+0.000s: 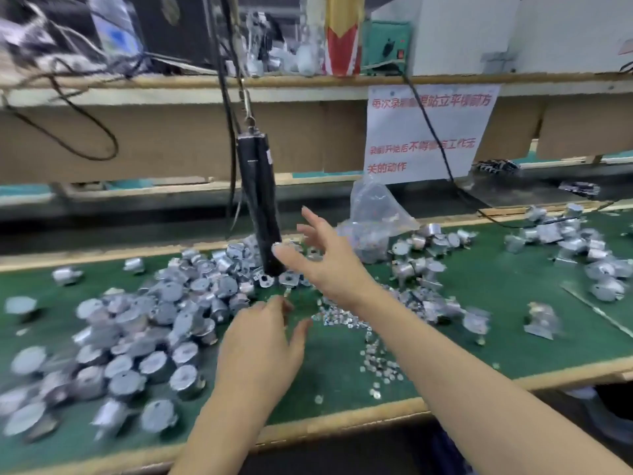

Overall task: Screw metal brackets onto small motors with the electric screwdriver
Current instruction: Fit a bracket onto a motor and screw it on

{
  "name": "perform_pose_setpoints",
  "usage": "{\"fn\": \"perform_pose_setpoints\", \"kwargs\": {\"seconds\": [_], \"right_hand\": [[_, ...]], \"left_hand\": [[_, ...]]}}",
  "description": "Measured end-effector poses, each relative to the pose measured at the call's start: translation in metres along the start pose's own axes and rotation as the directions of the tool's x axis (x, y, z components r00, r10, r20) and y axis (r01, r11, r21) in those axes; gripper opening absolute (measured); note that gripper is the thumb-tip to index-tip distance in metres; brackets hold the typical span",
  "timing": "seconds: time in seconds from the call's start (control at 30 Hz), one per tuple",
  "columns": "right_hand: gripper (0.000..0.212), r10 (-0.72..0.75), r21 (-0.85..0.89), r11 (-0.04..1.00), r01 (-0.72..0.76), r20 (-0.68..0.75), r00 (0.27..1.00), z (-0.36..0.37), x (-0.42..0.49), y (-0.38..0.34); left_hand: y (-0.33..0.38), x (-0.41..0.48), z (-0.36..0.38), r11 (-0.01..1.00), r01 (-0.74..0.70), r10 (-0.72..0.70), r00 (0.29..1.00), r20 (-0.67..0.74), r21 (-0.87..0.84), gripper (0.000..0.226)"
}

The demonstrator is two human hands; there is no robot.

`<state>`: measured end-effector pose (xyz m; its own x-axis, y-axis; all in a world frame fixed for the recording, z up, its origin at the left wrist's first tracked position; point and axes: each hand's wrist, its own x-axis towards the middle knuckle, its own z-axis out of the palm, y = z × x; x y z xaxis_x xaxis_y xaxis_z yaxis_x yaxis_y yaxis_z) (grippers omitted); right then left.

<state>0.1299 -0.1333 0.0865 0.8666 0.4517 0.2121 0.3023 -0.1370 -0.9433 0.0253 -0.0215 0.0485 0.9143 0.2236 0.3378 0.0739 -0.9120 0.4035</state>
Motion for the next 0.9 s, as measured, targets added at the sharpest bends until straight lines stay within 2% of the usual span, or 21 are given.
{"fn": "perform_pose_setpoints", "kwargs": {"seconds": [0.1, 0.2, 0.33, 0.43, 0.57, 0.63, 0.7, 0.8, 0.87, 0.9], "right_hand": [[0.090, -0.074, 0.048, 0.996, 0.074, -0.002, 0.997, 0.034, 0.020, -0.010], [0.067, -0.110, 0.095, 0.989, 0.110, -0.007, 0.994, 0.052, 0.042, -0.014], [0.095, -0.041, 0.119, 0.992, 0.036, 0.040, 0.998, 0.064, 0.076, -0.021], [0.089, -0.033, 0.099, 0.995, 0.026, 0.069, 0.997, 0.079, 0.097, -0.031], [0.042, -0.081, -0.017, 0.997, 0.081, 0.046, 0.996, 0.102, 0.109, -0.034], [0.027, -0.094, -0.066, 0.993, 0.097, 0.054, 0.994, 0.107, 0.109, -0.034], [0.024, -0.098, -0.073, 0.992, 0.102, 0.055, 0.994, 0.108, 0.109, -0.032], [0.022, -0.110, 0.022, 0.994, 0.109, 0.055, 0.992, 0.103, 0.105, -0.026], [0.020, -0.168, 0.065, 0.984, 0.166, 0.022, 0.986, 0.097, 0.101, -0.020], [0.026, -0.196, 0.087, 0.977, 0.196, -0.002, 0.981, 0.093, 0.098, -0.016]], "left_hand": [[-0.038, -0.013, -0.026, 0.992, 0.087, -0.090, 0.996, 0.028, 0.092, 0.035], [-0.064, -0.020, -0.046, 0.961, 0.136, -0.155, 0.986, 0.059, 0.239, 0.035], [-0.087, -0.031, -0.058, 0.901, 0.152, -0.236, 0.957, 0.167, 0.406, 0.036], [-0.098, -0.034, -0.057, 0.878, 0.088, -0.234, 0.936, 0.263, 0.470, 0.035], [-0.096, -0.029, -0.054, 0.886, 0.086, -0.211, 0.950, 0.232, 0.455, 0.028], [-0.089, -0.027, -0.049, 0.902, 0.057, -0.165, 0.962, 0.220, 0.428, 0.027], [-0.081, -0.024, -0.041, 0.924, 0.020, -0.107, 0.972, 0.210, 0.382, 0.027], [-0.065, -0.020, -0.023, 0.956, -0.038, -0.026, 0.977, 0.211, 0.292, 0.028], [-0.052, -0.021, -0.007, 0.969, -0.081, 0.029, 0.976, 0.215, 0.235, 0.031], [-0.047, -0.022, 0.001, 0.974, -0.100, 0.055, 0.975, 0.217, 0.203, 0.034]]}}
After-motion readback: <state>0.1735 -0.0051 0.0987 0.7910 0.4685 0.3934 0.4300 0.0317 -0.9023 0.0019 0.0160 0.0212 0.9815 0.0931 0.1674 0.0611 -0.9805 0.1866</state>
